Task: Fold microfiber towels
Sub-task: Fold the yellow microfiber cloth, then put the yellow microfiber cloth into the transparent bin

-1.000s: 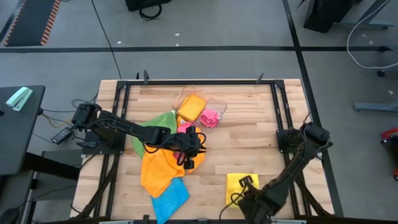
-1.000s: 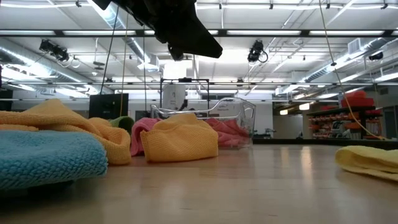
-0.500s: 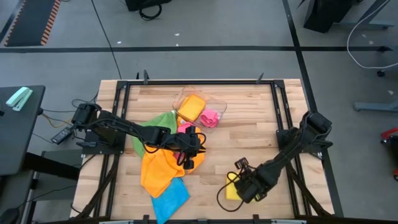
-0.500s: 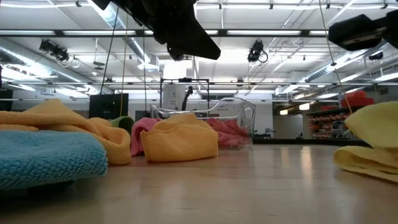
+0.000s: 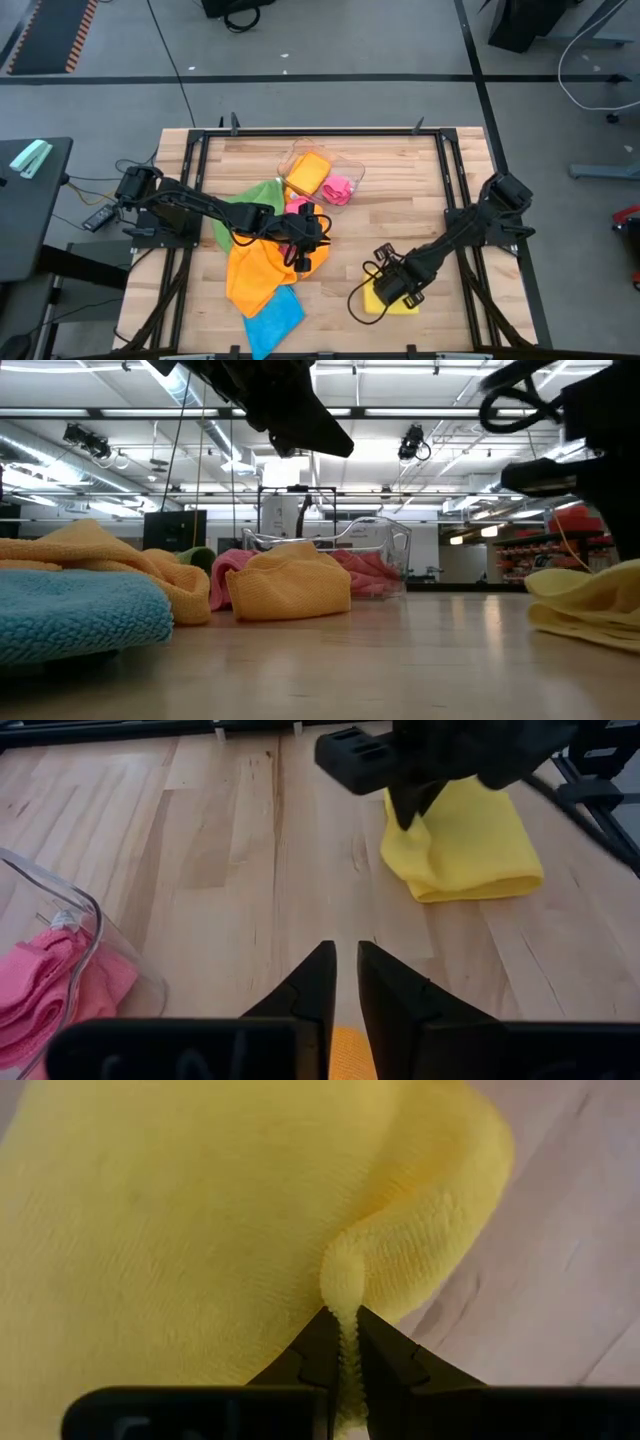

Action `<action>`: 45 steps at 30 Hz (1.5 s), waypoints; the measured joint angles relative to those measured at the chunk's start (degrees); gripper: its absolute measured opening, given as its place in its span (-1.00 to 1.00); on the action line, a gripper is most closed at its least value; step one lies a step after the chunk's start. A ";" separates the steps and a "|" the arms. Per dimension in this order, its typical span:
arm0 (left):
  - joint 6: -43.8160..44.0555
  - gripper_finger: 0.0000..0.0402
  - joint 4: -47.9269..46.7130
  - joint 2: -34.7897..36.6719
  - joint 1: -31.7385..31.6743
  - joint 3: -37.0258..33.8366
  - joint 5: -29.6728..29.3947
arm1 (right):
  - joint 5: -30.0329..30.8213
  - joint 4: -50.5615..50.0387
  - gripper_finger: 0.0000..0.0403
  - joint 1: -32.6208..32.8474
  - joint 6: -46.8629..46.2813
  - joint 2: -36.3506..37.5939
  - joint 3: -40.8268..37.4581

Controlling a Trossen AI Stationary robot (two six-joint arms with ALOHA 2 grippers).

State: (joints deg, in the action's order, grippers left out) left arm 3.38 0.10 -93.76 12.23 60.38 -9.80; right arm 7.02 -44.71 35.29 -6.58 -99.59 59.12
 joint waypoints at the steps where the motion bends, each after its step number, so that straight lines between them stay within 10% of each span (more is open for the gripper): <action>1: 0.00 -0.72 0.02 0.00 0.00 0.00 0.00 | -0.18 0.11 -0.81 -0.35 -0.67 0.00 -0.18; 20: 0.83 -0.73 -1.64 0.00 0.57 0.00 0.01 | -11.71 -0.04 0.08 -10.97 -12.49 4.55 -1.14; 30: 0.92 -0.75 -3.71 -0.02 0.85 0.00 0.00 | -19.88 11.10 0.10 -12.21 -18.95 2.84 -6.34; 45: 0.40 -0.73 -3.82 -0.07 0.87 0.00 0.01 | -15.60 16.83 -0.30 -9.91 -18.02 3.10 -11.57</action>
State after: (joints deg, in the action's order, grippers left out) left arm 3.78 -3.71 -93.82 13.10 60.38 -9.79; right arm -8.58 -27.88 25.39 -24.60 -96.49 47.55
